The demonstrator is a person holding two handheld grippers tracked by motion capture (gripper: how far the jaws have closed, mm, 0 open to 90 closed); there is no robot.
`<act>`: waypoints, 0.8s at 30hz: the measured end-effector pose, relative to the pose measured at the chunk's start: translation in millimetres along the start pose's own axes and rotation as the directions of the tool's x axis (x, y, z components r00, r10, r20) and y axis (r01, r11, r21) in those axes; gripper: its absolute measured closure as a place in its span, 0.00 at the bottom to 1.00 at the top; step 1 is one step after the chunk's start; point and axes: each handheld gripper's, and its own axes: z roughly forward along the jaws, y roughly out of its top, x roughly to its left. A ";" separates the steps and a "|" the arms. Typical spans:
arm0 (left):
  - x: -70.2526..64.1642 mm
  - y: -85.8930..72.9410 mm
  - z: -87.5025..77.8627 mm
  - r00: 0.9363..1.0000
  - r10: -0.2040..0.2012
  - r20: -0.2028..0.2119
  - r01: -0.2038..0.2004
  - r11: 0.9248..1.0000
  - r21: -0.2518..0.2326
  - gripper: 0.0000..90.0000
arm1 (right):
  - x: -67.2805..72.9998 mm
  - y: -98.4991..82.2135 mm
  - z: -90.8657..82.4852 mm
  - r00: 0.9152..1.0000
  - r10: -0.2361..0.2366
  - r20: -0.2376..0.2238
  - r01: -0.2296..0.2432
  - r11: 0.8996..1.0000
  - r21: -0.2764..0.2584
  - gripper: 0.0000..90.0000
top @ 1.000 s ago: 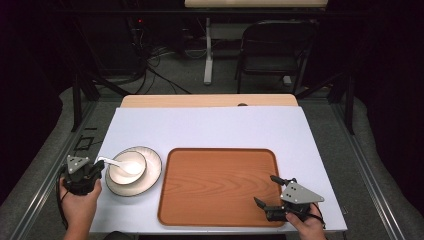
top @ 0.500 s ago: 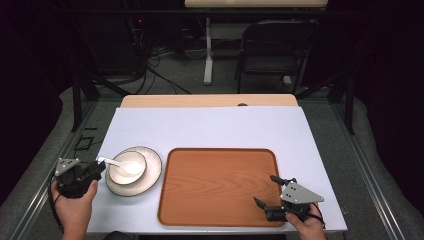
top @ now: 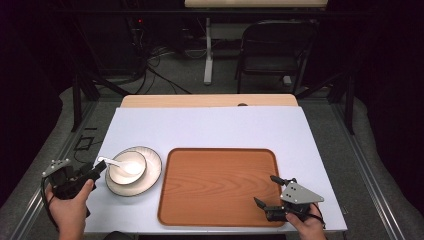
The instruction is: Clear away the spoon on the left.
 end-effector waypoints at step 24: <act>13.4 -15.2 26.0 0.993 -0.107 0.048 0.107 0.994 0.020 0.48 | 0.1 0.0 0.2 1.000 -0.002 0.000 0.002 1.000 0.001 0.16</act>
